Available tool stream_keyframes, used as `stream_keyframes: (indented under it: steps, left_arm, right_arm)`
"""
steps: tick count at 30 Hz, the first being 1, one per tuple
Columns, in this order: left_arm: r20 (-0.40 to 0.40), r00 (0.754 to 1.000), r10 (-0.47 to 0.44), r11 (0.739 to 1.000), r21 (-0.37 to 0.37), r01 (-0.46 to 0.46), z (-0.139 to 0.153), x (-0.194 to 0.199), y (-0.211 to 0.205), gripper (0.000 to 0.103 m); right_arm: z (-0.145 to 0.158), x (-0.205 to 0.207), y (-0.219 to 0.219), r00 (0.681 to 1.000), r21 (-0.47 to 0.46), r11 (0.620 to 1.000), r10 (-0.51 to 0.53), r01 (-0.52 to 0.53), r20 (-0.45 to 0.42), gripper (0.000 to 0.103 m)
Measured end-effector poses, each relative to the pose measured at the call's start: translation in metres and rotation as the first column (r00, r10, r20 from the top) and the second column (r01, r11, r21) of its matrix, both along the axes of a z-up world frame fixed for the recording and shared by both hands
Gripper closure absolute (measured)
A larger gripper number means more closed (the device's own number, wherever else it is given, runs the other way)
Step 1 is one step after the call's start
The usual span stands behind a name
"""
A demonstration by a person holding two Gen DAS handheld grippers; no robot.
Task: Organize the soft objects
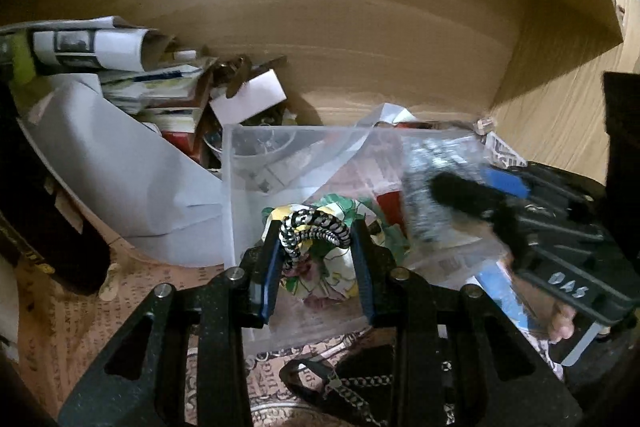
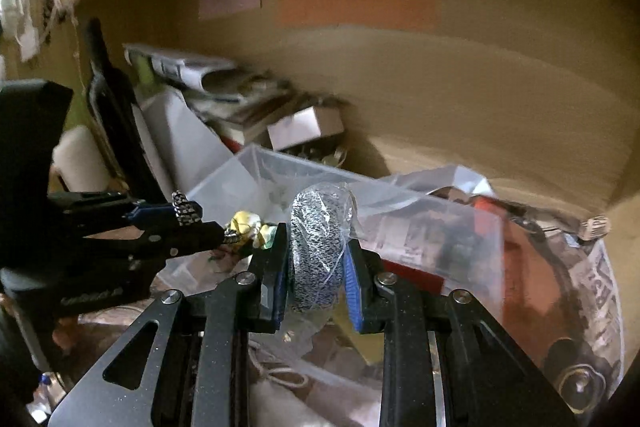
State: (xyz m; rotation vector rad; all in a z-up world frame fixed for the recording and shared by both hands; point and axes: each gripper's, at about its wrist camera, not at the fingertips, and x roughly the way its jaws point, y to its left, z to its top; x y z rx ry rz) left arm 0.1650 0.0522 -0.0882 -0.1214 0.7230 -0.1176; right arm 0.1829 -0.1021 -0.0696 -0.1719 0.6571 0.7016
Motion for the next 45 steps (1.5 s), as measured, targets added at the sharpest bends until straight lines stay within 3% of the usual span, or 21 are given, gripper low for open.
stream_keyframes:
  steps: [4,9,12,14,18,21,23,25,29,33,38,45]
  left_arm:
    - [-0.015,1.0,-0.016,1.0,0.008,0.016,-0.005,0.007,-0.003,0.07]
    - [-0.015,1.0,-0.023,1.0,0.016,0.023,-0.006,0.006,-0.004,0.055]
    - [-0.001,1.0,-0.022,1.0,0.021,0.022,-0.004,0.005,-0.005,0.051]
    - [0.012,1.0,-0.022,1.0,0.019,0.021,0.0,0.001,-0.005,0.049]
    - [0.053,0.998,-0.017,1.0,0.021,0.016,0.012,-0.012,-0.006,0.042]
    - [0.086,0.996,-0.021,1.0,0.024,0.019,0.022,-0.026,-0.009,0.032]
    - [0.097,0.995,-0.028,0.999,0.021,0.026,0.026,-0.035,-0.013,0.013]
    - [0.111,0.993,-0.029,0.999,0.019,0.027,0.026,-0.045,-0.017,0.008]
    - [0.106,0.993,-0.048,0.997,0.066,0.041,0.02,-0.06,-0.031,0.007]
    - [0.061,0.996,-0.067,0.996,0.062,0.063,0.004,-0.069,-0.039,0.007]
    - [-0.018,0.998,-0.067,0.997,0.048,0.068,-0.025,-0.076,-0.046,0.007]
    - [-0.105,0.994,0.024,0.99,0.137,-0.009,-0.062,-0.089,-0.031,0.007]
  right_arm:
    - [-0.013,0.009,0.009,0.999,-0.049,0.999,0.011,-0.013,-0.039,0.08]
    - [-0.022,0.014,0.009,0.996,-0.078,0.997,0.004,-0.011,-0.085,0.076]
    - [-0.021,0.014,0.006,0.997,-0.08,0.997,-0.007,0.002,-0.073,0.063]
    - [-0.018,0.011,0.003,0.999,-0.081,0.997,-0.015,0.011,-0.05,0.047]
    - [-0.005,0.0,-0.004,0.999,-0.08,0.996,-0.029,0.03,0.013,0.038]
    - [0.007,-0.01,-0.013,0.998,-0.059,0.997,-0.041,0.044,0.054,0.034]
    - [0.014,-0.019,-0.021,0.996,-0.044,0.998,-0.046,0.05,0.079,0.033]
    - [0.02,-0.03,-0.029,0.993,-0.03,0.998,-0.053,0.056,0.107,0.03]
    - [0.02,-0.049,-0.043,0.989,-0.029,0.997,-0.065,0.07,0.135,0.025]
    - [0.009,-0.064,-0.057,0.991,-0.035,0.996,-0.08,0.084,0.109,0.025]
    - [-0.019,-0.076,-0.069,0.996,-0.046,0.995,-0.089,0.09,0.007,0.025]
    - [-0.06,-0.07,-0.072,0.987,-0.106,0.992,-0.086,0.071,-0.139,0.025]
